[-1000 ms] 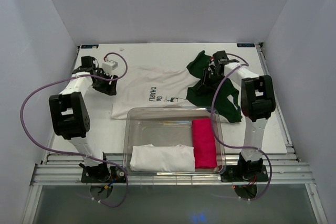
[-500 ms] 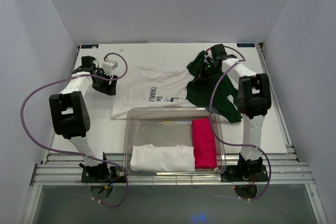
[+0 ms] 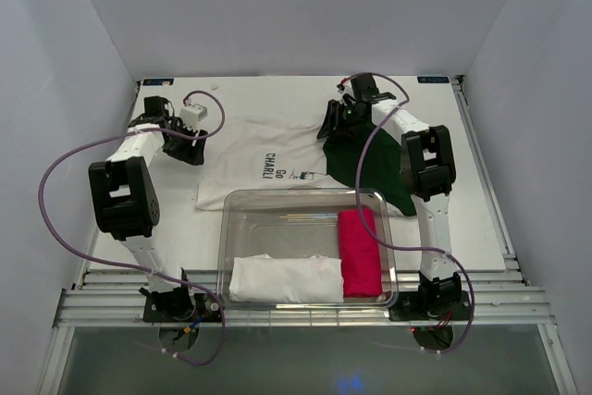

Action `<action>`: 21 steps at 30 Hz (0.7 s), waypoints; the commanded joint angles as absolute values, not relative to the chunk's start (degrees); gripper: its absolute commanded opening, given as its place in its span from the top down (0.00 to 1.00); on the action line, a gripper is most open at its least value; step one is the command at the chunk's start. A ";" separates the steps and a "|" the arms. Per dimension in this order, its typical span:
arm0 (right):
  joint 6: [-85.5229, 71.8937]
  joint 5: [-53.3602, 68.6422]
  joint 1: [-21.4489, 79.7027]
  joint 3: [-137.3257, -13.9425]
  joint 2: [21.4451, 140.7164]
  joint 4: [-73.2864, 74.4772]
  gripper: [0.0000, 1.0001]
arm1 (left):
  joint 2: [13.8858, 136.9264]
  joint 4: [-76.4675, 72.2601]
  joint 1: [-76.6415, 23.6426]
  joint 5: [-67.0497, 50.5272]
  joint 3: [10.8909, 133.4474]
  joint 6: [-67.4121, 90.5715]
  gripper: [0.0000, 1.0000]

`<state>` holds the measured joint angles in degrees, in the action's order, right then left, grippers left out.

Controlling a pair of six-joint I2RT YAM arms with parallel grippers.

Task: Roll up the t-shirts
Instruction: Fold the T-shirt at the center of the board.

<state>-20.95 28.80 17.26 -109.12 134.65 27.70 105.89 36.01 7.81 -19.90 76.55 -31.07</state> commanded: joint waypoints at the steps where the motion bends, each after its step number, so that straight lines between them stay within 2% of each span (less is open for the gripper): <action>1: -17.93 30.06 17.23 -113.47 132.81 25.75 0.49 | 106.08 35.51 8.00 -20.04 78.57 -31.47 0.25; 8: -14.42 28.65 17.23 -114.87 128.24 25.23 0.36 | 107.57 35.51 8.00 -20.39 80.41 -31.03 0.25; 9: -14.15 28.30 17.05 -116.00 127.45 24.96 0.31 | 107.75 35.25 8.00 -20.56 81.03 -30.59 0.25; 11: -15.37 28.21 15.30 -117.33 127.35 24.26 0.29 | 108.19 34.46 8.00 -21.35 82.52 -27.61 0.25; 13: -18.44 26.99 11.89 -118.12 127.62 23.82 0.36 | 108.54 32.18 8.00 -22.84 85.59 -24.54 0.26; 14: -19.15 26.03 10.73 -118.04 127.88 23.99 0.44 | 109.50 31.30 8.00 -24.42 86.91 -21.22 0.27; 15: -19.86 24.54 9.50 -117.78 128.14 23.99 0.69 | 110.29 29.72 8.00 -24.96 89.97 -19.44 0.30; 17: -21.96 20.23 6.34 -116.02 128.32 23.82 0.85 | 112.58 28.22 7.91 -25.57 93.06 -14.45 0.39; 19: -23.98 18.12 3.27 -116.10 129.37 23.56 0.85 | 117.58 27.69 7.39 -24.18 98.68 -11.79 0.43; 20: -26.26 18.02 2.30 -116.36 129.81 22.68 0.80 | 119.42 27.77 7.03 -22.60 100.70 -10.47 0.44; 21: -27.50 18.02 0.72 -116.63 130.95 21.81 0.70 | 122.75 27.86 6.16 -19.98 102.64 -9.15 0.44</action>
